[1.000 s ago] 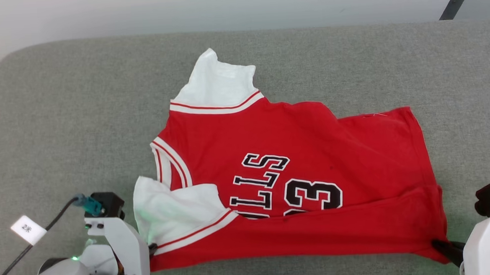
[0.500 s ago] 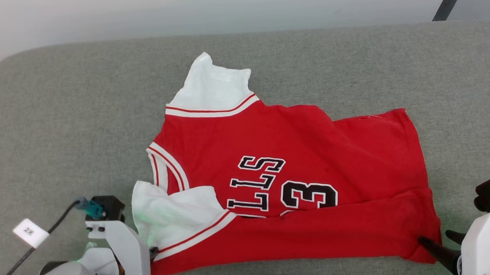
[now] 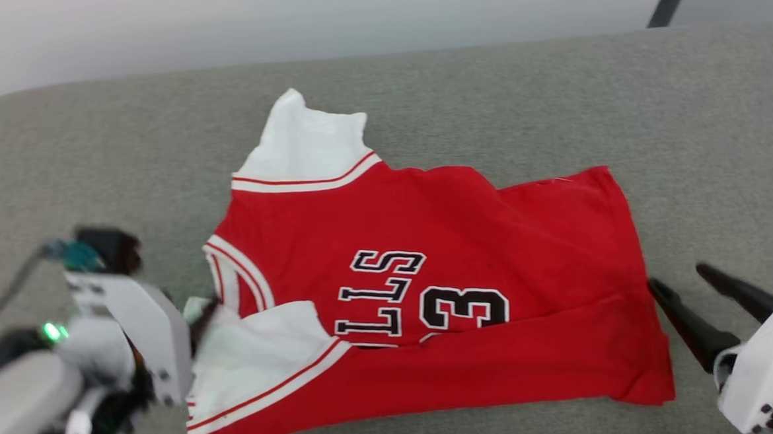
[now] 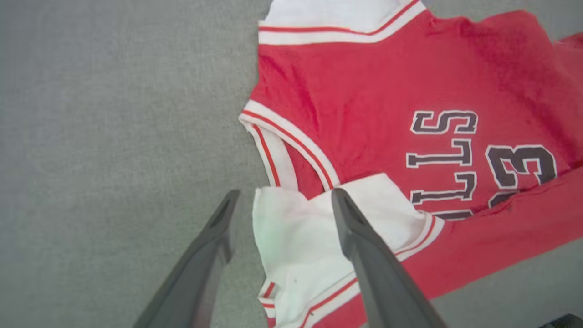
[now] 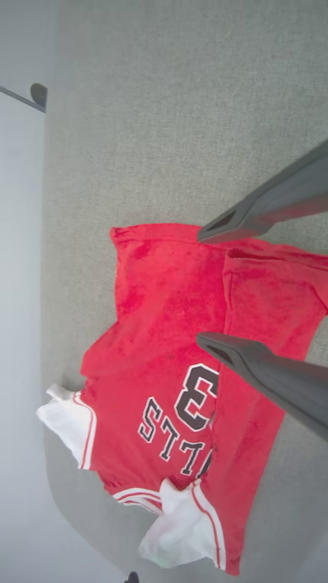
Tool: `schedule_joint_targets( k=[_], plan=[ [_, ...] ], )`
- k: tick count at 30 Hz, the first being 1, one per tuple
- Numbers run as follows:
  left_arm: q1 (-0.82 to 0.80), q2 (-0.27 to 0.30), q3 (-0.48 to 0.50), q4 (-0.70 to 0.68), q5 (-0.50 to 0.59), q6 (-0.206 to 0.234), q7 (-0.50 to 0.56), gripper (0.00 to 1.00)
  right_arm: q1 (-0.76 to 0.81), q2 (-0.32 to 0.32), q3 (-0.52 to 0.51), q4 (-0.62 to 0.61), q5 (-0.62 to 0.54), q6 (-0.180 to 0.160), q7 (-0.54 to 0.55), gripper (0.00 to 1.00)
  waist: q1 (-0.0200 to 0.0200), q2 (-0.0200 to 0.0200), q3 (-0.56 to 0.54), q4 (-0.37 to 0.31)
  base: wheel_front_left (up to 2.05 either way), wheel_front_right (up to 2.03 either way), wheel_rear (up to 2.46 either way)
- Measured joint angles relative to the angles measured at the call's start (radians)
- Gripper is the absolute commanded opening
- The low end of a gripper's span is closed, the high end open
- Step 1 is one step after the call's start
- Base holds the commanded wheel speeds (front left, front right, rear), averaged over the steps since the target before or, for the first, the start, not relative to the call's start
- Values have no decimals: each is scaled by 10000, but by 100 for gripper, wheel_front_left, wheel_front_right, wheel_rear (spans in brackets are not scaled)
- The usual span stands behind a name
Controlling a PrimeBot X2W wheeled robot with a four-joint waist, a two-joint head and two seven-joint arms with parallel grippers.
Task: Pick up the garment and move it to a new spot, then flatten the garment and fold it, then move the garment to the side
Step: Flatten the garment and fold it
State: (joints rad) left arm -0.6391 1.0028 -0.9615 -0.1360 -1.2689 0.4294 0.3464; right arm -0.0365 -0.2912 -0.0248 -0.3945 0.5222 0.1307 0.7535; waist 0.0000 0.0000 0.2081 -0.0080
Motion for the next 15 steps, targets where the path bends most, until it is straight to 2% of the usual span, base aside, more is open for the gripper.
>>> schedule_joint_targets(
  k=[5, 9, 15],
  plan=[
    [-972, 123, 324, 176, 654, -353, -217, 100, -564, -199, 585, 52, -372, 0, -2253, 100, 0, 0, 146, -382, 0, 0, 0],
    [-1848, -77, 596, 815, 1041, -773, -458, 100, -973, -343, 1045, 330, -702, 0, -3998, 100, 0, 0, 349, -699, 0, 0, 0],
    [-3007, -560, 732, 2405, 1290, -1475, -224, 100, -1486, -454, 1626, 825, -988, 0, -5613, 100, 0, 0, 817, -1145, 0, 0, 0]
  ],
)
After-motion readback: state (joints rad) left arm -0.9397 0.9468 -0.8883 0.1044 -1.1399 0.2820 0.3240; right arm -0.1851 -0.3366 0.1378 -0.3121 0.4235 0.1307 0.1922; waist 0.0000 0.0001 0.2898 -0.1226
